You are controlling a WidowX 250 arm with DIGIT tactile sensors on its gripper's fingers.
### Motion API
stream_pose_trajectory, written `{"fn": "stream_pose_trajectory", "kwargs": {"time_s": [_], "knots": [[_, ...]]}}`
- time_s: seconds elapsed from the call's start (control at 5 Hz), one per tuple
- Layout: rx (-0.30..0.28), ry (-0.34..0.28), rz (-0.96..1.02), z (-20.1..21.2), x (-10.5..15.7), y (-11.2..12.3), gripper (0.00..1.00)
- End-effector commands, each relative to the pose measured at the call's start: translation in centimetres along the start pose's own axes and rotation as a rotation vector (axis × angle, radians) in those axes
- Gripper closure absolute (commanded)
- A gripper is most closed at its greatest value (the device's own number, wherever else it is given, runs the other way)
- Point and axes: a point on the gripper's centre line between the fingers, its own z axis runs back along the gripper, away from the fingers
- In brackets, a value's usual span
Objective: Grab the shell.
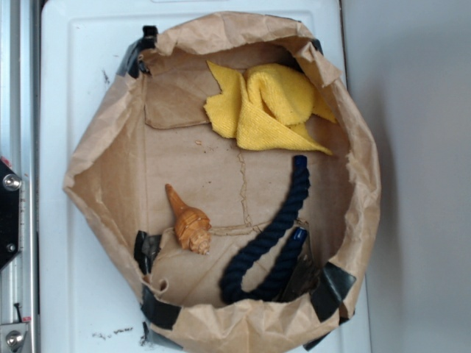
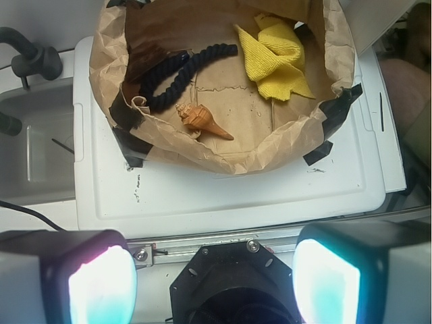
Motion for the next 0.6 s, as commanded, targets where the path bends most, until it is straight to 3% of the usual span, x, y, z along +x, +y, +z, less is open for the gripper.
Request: {"fn": "stream_pose_trajectory", "kwargs": {"time_s": [0.0,0.2,0.4], "knots": [[0.0,0.0,0.0,0.0,0.0,0.0,0.0],[-0.033,-0.07,-0.007,0.3,3.1,-1.6,0.0],[-0.036,-0.065,0.04,-0.2,6.6,-2.1,0.0]]}}
